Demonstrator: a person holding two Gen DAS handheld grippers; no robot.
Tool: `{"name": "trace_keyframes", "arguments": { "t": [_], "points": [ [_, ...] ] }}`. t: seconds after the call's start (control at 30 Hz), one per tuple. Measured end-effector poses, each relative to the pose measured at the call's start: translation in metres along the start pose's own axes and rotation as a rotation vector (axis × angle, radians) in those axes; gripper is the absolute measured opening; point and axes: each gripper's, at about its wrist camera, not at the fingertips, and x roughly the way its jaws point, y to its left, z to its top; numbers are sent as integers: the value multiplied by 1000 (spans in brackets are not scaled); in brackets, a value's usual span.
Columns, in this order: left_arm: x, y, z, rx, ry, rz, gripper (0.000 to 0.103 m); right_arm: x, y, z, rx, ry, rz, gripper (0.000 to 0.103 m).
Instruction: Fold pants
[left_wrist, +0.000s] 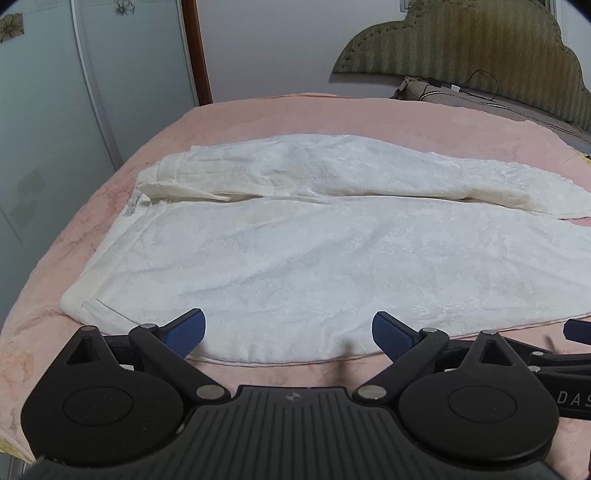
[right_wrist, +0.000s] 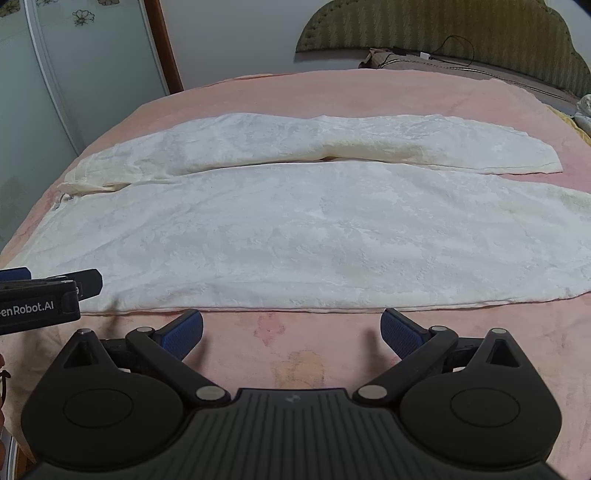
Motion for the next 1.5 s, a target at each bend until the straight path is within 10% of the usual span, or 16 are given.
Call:
{"name": "trace_keyframes", "arguments": {
  "t": [1.13,1.5],
  "points": [
    [12,11,13,23,-4,7,99,8,5,17,-25,-24,34,103],
    [31,37,36,18,-20,138,100,16,64,73,-476,-250,157,103]
  ]
}}
